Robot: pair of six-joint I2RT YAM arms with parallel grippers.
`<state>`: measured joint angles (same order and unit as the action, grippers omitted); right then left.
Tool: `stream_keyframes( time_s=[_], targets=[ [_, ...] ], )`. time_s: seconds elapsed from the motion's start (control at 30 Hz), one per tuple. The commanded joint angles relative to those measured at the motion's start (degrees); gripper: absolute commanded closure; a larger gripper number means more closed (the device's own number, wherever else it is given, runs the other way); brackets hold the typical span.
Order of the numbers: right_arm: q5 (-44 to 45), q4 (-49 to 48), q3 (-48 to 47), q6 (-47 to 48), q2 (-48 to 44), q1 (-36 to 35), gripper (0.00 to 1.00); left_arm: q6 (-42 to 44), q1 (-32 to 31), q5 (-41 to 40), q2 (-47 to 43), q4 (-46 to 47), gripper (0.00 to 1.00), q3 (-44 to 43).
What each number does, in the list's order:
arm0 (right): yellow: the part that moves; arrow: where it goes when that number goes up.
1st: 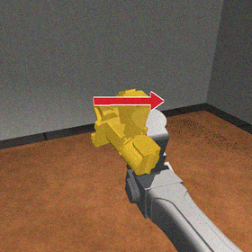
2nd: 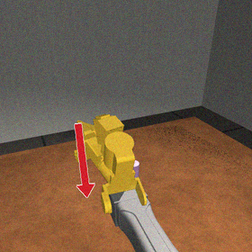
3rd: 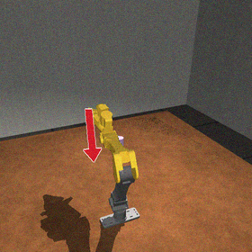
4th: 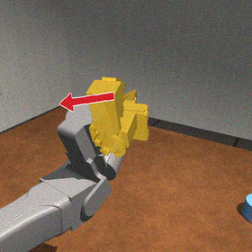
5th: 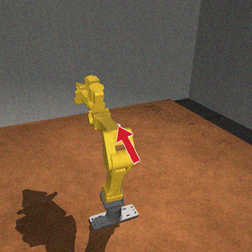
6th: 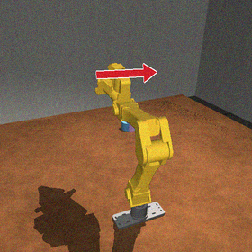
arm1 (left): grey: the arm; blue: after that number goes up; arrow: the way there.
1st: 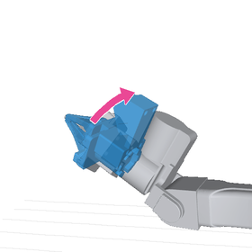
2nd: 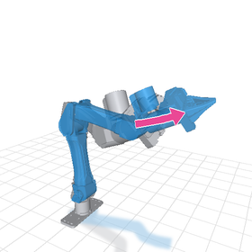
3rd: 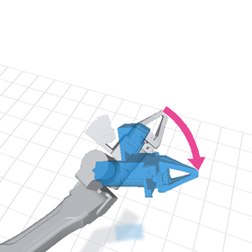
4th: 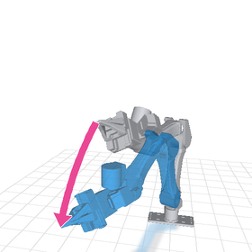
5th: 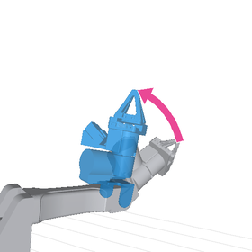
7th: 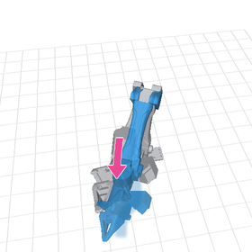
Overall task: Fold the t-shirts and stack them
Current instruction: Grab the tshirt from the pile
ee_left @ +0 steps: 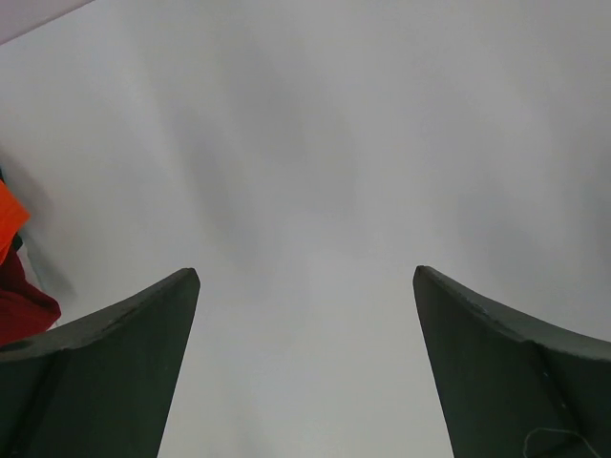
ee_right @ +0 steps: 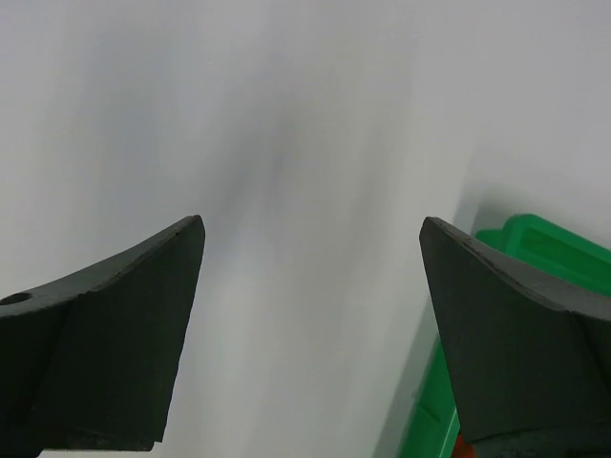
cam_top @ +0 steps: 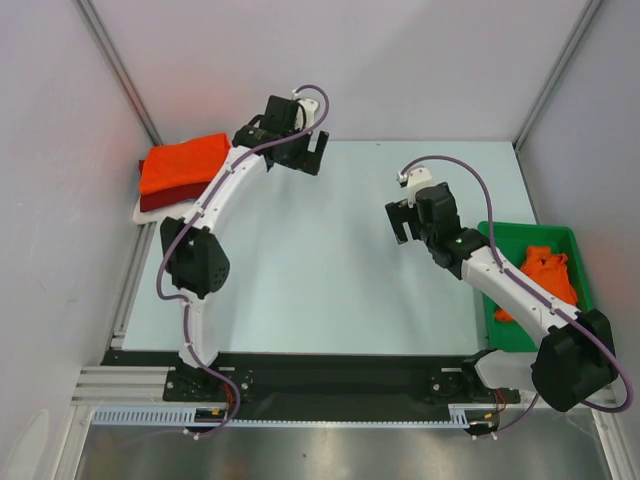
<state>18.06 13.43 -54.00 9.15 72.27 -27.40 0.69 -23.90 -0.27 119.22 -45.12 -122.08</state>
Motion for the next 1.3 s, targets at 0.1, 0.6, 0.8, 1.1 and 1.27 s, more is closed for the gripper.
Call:
stream_keyframes(
  time_s=[0.1, 0.6, 0.8, 1.1, 1.27],
  targets=[
    [-4.57, -2.03, -6.27, 7.99, -0.47, 3.13, 0.01, 5.72, -1.06, 0.9, -5.66, -0.75, 0.0, 2.55],
    [-10.95, 25.5, -7.73, 12.83, -7.84, 33.53, 0.13, 11.88, -1.06, -0.69, -12.96, -0.67, 0.0, 15.91],
    [-14.62, 27.26, -4.98, 5.45, -7.32, 44.6, 0.21, 12.41, -1.06, -0.17, -11.47, -2.6, 0.0, 13.81],
    [-22.9, 25.86, -1.11, 3.78, -2.75, 58.6, 0.33, 13.55, -1.06, 1.94, -8.13, -4.97, 0.0, 8.71],
    [-25.36, 25.42, 1.17, 4.12, -1.0, 60.35, 0.37, 14.25, -1.94, 0.45, -6.81, -4.8, 0.0, 6.95]
  ],
)
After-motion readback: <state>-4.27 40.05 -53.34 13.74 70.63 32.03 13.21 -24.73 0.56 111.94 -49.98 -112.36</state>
